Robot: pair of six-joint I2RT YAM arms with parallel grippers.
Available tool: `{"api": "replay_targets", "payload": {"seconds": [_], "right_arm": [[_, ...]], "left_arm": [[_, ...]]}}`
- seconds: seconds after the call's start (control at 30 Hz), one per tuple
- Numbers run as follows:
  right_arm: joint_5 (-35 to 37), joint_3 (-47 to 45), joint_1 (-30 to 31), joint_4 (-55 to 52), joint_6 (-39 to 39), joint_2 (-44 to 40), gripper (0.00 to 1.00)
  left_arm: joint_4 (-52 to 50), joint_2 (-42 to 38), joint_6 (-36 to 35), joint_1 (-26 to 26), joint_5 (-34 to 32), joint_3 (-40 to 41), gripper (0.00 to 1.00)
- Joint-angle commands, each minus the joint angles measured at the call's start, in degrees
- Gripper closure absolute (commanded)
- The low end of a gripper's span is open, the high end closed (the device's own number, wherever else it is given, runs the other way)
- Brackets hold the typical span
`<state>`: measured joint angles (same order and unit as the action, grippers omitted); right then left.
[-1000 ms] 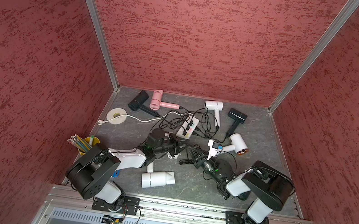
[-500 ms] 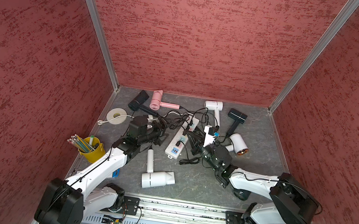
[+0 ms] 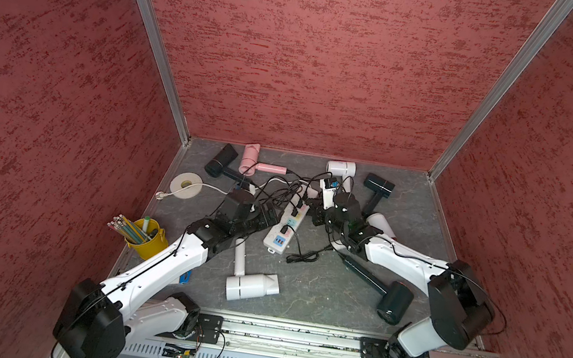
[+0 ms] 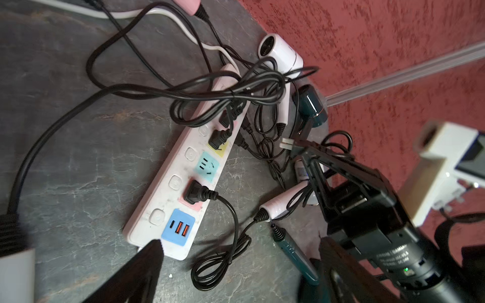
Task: Charge the blow dryers
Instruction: Pick up the plug from the center of the board, then adjust the plug at the socket.
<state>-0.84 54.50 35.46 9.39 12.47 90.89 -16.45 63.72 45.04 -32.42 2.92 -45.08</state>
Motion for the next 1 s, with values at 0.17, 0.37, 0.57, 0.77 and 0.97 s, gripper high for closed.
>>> {"api": "replay_targets", "payload": {"seconds": [0.17, 0.37, 0.57, 0.77, 0.97], "right_arm": [[-5.5, -0.3, -4.2, -3.6, -0.9, -0.6, 1.0], [-8.6, -2.3, -6.0, -2.2, -0.7, -1.9, 1.0], [-10.6, -3.9, -7.5, -0.5, -0.7, -3.0, 1.0], [-12.0, -4.3, -8.1, 0.1, -0.4, -3.3, 1.0], [-13.3, -4.9, -8.6, 0.9, -0.2, -3.4, 1.0]], "left_arm": [[-1.9, 9.4, -19.6, -4.2, -9.0, -3.6, 0.28], [-2.8, 16.3, -26.3, -4.2, -5.3, -6.3, 0.32], [-4.5, 21.9, -29.9, -3.9, -1.1, -9.6, 0.33], [-5.7, 26.5, -31.3, -3.4, -1.0, -12.5, 0.39], [-5.6, 27.4, -31.7, -2.5, -1.5, -12.9, 0.46]]}}
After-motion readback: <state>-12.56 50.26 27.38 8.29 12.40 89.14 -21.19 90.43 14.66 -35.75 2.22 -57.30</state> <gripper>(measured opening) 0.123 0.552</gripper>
